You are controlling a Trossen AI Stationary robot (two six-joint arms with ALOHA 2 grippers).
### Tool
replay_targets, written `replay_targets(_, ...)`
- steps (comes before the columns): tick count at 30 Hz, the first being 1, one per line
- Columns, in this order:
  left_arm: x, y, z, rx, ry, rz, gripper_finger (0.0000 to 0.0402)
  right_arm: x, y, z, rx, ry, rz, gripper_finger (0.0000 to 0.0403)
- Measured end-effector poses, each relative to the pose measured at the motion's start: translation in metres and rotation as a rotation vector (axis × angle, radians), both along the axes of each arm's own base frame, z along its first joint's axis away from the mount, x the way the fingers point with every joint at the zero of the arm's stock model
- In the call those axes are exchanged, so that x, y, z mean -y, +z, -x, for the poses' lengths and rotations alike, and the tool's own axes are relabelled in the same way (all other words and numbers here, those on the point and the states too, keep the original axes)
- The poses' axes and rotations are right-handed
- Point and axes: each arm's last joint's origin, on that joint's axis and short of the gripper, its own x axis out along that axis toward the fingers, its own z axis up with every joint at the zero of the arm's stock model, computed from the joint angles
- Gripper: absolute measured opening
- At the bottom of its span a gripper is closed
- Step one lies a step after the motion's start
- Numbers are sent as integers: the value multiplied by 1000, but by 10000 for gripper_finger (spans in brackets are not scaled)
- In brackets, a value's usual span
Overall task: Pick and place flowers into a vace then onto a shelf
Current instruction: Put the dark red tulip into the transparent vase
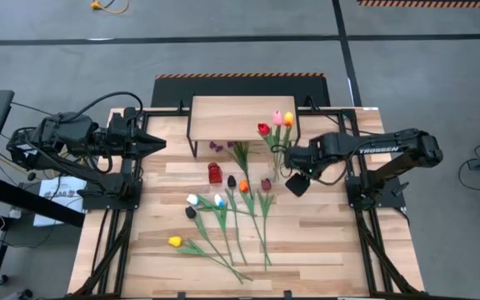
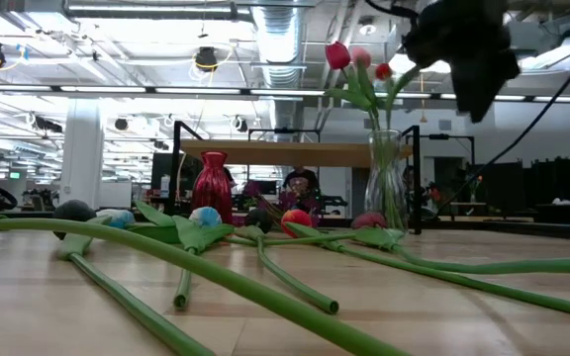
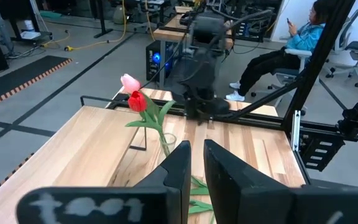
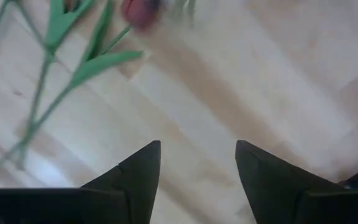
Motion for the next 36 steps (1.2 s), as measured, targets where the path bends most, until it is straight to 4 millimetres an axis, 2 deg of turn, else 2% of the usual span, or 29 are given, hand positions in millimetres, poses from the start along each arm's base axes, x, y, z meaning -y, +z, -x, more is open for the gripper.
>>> replay_targets(5, 1, -1, 0, -10, -26, 0, 32, -35, 1, -4, 64, -154, -19, 191)
replay_targets(10, 3, -3, 2, -41, -113, -20, 32, -72, 1, -14, 248, -343, -11, 185)
replay_targets(13, 4, -4, 4, -47, -172, -32, 32, -93, -7, -23, 327, -430, 17, 181)
replay_targets(20, 2, 0, 20, -4, -226, -83, 32, -137, -53, -41, 270, -519, 4, 172)
replay_targets(27, -1, 3, 40, 51, -226, -91, 32, -177, -104, -70, 327, -618, -113, 169)
replay_targets(33, -4, 5, 54, 94, -224, -88, 32, -191, -151, -87, 323, -695, -153, 164)
replay_targets(36, -4, 5, 56, 99, -224, -83, 32, -193, -163, -89, 309, -739, -153, 158)
